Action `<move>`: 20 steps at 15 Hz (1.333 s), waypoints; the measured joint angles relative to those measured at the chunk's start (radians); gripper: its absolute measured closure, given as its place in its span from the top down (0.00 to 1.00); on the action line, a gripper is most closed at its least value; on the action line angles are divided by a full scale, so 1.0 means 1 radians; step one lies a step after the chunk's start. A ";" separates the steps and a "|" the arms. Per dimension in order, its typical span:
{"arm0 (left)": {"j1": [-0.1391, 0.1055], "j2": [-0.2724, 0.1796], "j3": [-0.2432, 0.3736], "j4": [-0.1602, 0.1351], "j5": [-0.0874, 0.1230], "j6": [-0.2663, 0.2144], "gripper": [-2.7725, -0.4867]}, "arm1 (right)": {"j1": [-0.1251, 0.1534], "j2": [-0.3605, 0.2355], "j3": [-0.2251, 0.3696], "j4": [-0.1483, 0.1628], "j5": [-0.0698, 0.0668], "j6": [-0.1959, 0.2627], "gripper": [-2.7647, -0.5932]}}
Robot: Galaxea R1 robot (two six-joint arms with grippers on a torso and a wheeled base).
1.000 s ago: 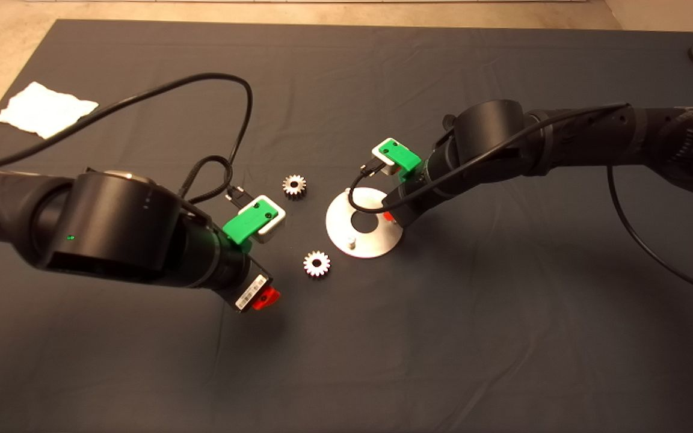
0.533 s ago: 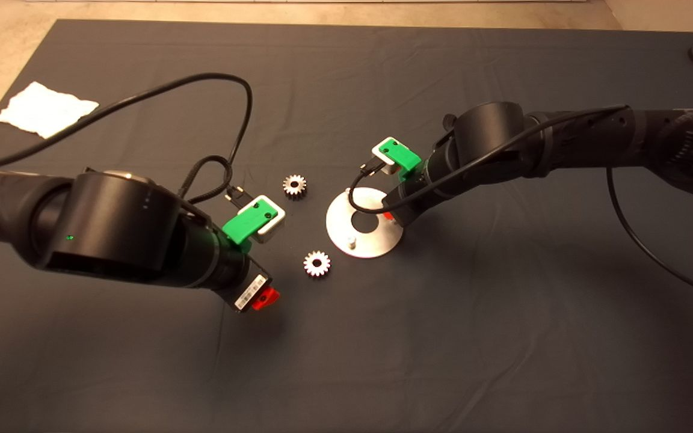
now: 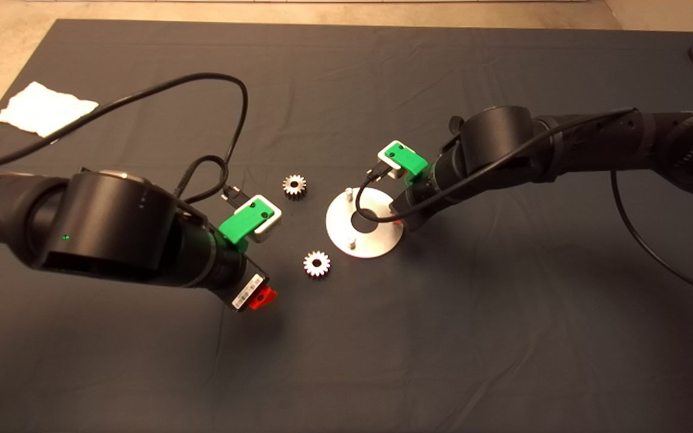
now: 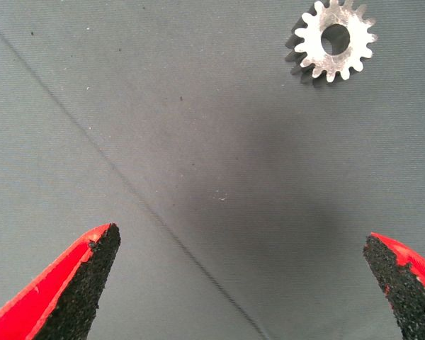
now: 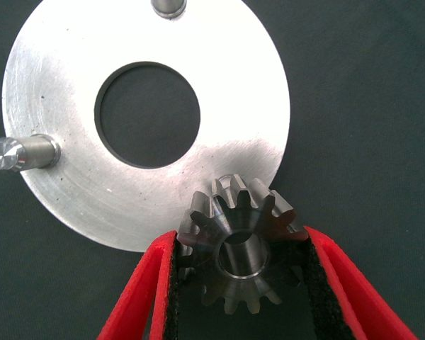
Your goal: Install three planetary gears onto the carrier pins
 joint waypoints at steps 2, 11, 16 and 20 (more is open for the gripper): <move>0.000 0.000 0.000 0.000 0.001 0.000 0.88 | -0.001 -0.003 0.013 0.000 -0.002 0.000 0.19; 0.000 -0.006 0.000 0.000 0.000 0.000 0.88 | -0.002 -0.005 0.018 -0.001 -0.004 0.000 0.19; 0.000 -0.006 0.000 -0.004 0.001 0.000 0.88 | -0.009 -0.002 0.007 -0.005 0.003 0.000 0.19; 0.000 -0.006 0.000 -0.004 0.001 0.000 0.88 | -0.005 0.010 -0.027 -0.007 0.010 0.000 0.19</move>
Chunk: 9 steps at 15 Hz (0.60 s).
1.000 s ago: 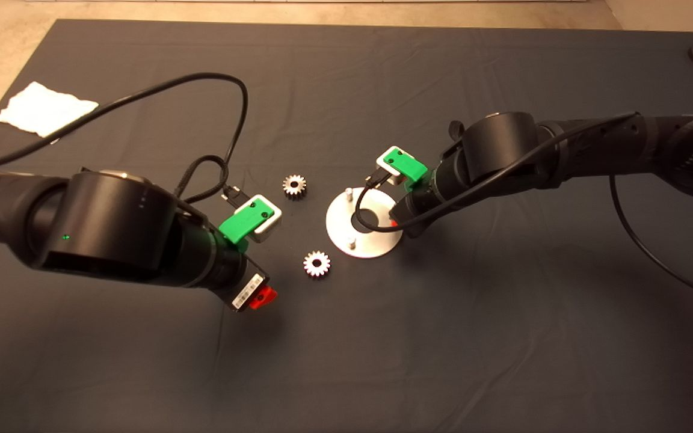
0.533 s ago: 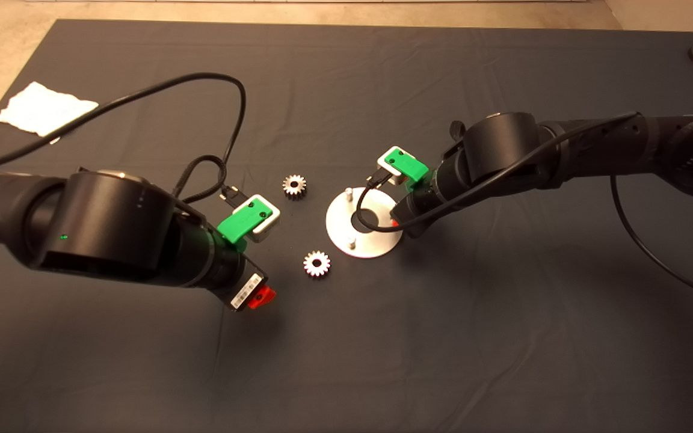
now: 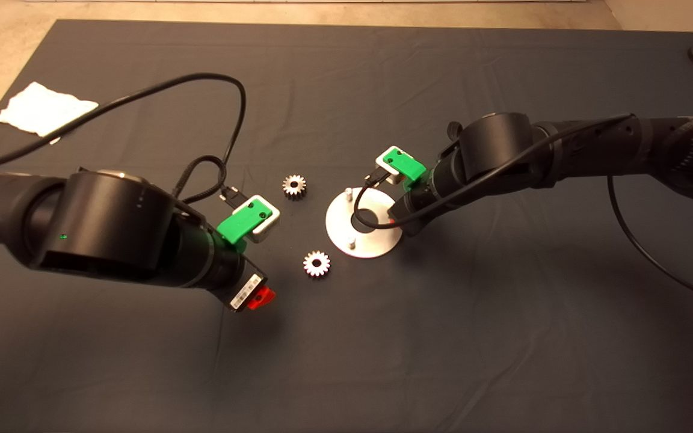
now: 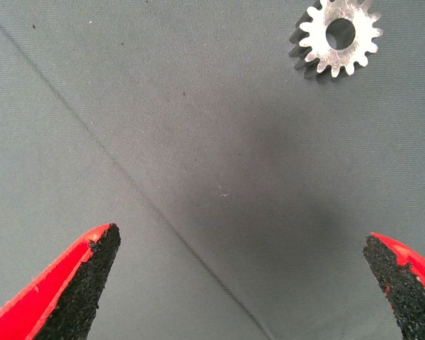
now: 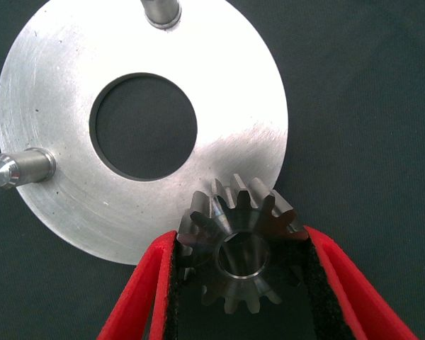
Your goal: Install three planetary gears onto the carrier pins
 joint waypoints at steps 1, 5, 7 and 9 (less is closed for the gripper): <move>0.000 0.000 0.000 0.000 0.000 0.000 0.88 | 0.000 0.005 -0.012 -0.003 0.010 0.000 0.19; 0.000 0.000 0.000 -0.003 -0.001 0.000 0.88 | 0.000 0.015 -0.026 -0.011 0.012 0.000 0.19; 0.000 0.000 0.000 -0.004 0.000 0.000 0.88 | 0.000 0.018 -0.030 -0.014 0.012 0.000 0.19; 0.000 0.000 0.000 -0.004 0.000 0.000 0.88 | 0.000 0.019 -0.030 -0.016 0.012 0.000 0.19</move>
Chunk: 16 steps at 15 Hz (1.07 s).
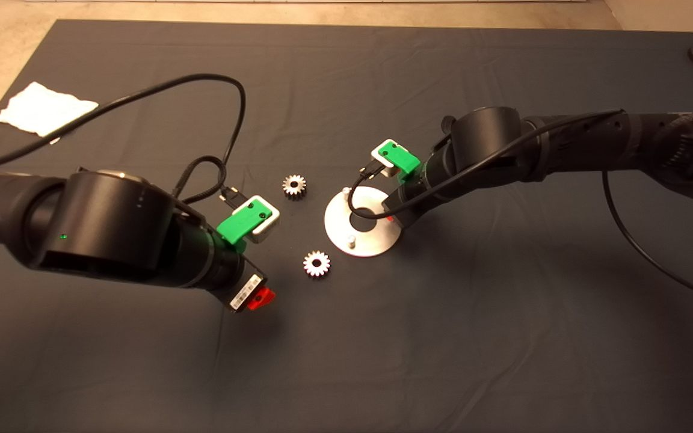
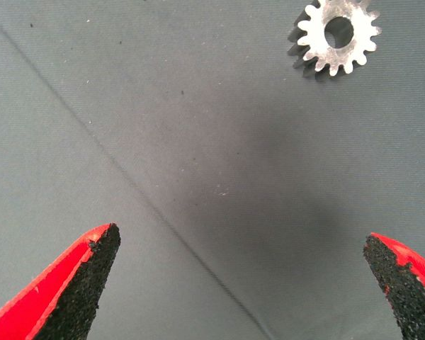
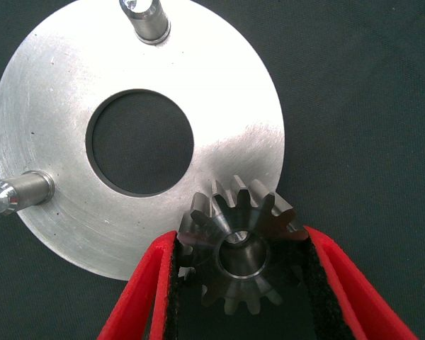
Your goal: Install three planetary gears onto the carrier pins
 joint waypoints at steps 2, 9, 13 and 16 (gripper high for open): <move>0.000 0.000 0.000 0.000 0.000 0.000 0.88 | -0.001 0.000 0.000 -0.001 0.000 0.000 0.19; 0.000 0.000 0.000 0.000 0.000 0.000 0.88 | -0.001 -0.003 0.001 -0.003 0.004 0.000 0.19; 0.000 0.000 0.000 0.000 0.000 0.000 0.88 | -0.001 -0.003 0.001 -0.003 0.005 0.000 0.19; 0.000 0.000 0.000 0.000 0.000 0.000 0.88 | -0.001 -0.003 0.001 -0.003 0.005 0.000 0.20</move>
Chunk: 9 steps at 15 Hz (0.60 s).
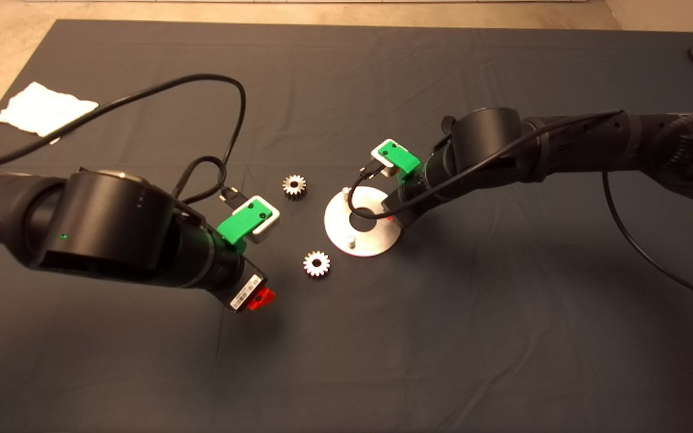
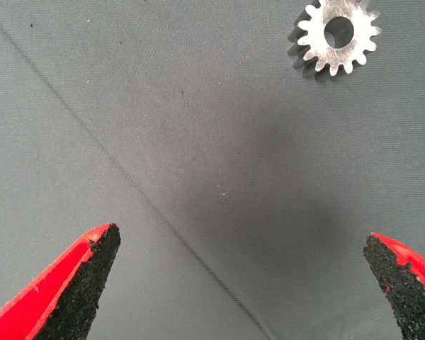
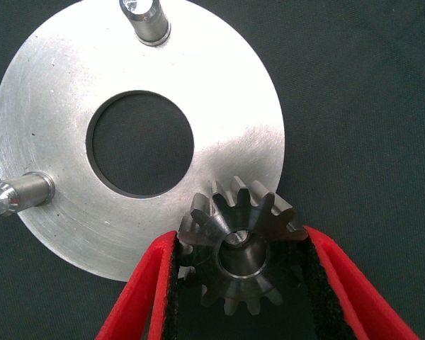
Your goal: Install three planetary gears onto the carrier pins
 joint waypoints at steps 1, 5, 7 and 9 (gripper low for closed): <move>0.000 0.000 0.000 0.000 0.000 0.000 0.88 | 0.000 0.000 0.000 0.000 0.000 -0.003 0.20; 0.000 0.000 0.000 0.000 0.000 0.000 0.88 | 0.000 0.001 0.000 -0.001 0.000 -0.012 0.22; 0.000 0.000 0.000 0.000 0.000 0.000 0.88 | -0.002 0.003 0.000 -0.003 -0.001 -0.017 0.24; 0.000 0.000 0.000 0.000 0.000 0.000 0.88 | -0.019 0.003 -0.007 -0.009 -0.001 -0.019 0.24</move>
